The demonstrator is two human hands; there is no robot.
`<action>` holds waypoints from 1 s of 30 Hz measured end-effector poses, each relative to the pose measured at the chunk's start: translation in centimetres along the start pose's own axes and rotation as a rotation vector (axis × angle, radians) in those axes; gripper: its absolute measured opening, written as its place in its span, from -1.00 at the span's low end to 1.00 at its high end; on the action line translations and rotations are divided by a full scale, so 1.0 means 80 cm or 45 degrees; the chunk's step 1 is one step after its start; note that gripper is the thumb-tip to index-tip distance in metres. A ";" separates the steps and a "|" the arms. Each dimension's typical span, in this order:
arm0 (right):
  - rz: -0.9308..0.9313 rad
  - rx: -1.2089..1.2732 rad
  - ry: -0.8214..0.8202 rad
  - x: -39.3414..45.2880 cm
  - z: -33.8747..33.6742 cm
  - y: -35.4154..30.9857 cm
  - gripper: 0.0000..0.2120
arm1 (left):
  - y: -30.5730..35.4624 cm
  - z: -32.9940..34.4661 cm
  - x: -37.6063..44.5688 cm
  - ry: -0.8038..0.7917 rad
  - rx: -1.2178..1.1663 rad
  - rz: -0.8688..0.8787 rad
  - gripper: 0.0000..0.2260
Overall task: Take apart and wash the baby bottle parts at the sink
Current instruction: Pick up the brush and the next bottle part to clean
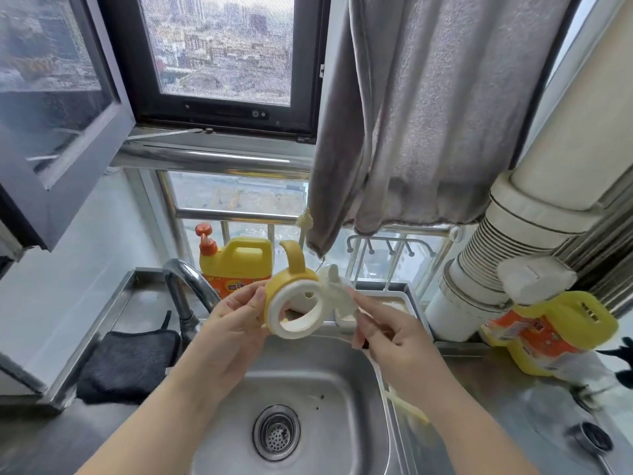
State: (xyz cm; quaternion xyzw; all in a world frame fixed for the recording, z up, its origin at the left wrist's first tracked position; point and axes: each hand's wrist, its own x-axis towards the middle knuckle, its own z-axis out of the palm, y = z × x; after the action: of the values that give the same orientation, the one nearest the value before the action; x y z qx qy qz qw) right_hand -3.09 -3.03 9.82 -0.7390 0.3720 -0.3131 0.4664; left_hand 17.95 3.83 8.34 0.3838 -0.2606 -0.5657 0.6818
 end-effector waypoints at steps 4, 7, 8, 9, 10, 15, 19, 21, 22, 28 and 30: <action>0.011 0.140 -0.029 0.003 -0.001 -0.004 -0.57 | 0.008 0.005 0.001 -0.042 -0.021 -0.139 -0.64; -0.007 0.275 -0.070 0.014 0.008 -0.018 -0.61 | 0.002 0.018 0.000 -0.030 -0.048 -0.281 -0.75; -0.012 0.283 -0.076 0.016 0.010 -0.019 -0.60 | 0.002 0.020 -0.001 -0.020 -0.072 -0.301 -0.74; -0.019 0.248 -0.072 0.017 0.011 -0.018 -0.56 | 0.005 0.023 -0.001 -0.004 -0.097 -0.304 -0.74; -0.032 0.198 -0.066 0.015 0.010 -0.016 -0.52 | 0.006 0.022 -0.001 0.022 -0.124 -0.301 -0.75; 0.046 0.139 -0.070 -0.008 0.002 0.001 -0.51 | 0.018 0.010 0.002 0.091 -0.314 -0.262 -0.59; 0.022 0.246 -0.051 0.003 0.007 -0.004 -0.62 | 0.009 0.011 -0.002 -0.077 -0.218 -0.295 -0.36; -0.037 0.338 -0.057 0.011 0.010 -0.009 -0.67 | 0.004 0.018 -0.001 -0.073 -0.206 -0.286 -0.40; -0.048 0.320 -0.048 0.010 0.012 -0.010 -0.64 | 0.005 0.019 0.001 -0.038 -0.243 -0.266 -0.41; -0.065 -0.043 -0.059 -0.025 0.010 0.000 -0.40 | 0.022 0.022 0.005 0.132 -0.458 -0.238 -0.76; -0.193 -0.244 0.023 -0.016 0.005 -0.002 -0.44 | 0.016 0.027 0.004 0.169 -0.307 -0.267 -0.78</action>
State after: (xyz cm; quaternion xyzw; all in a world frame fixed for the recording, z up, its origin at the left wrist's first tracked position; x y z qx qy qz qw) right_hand -3.41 -1.73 9.67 -0.8034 0.3474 -0.3170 0.3652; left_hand 17.05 3.15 10.60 0.3609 -0.1040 -0.6343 0.6757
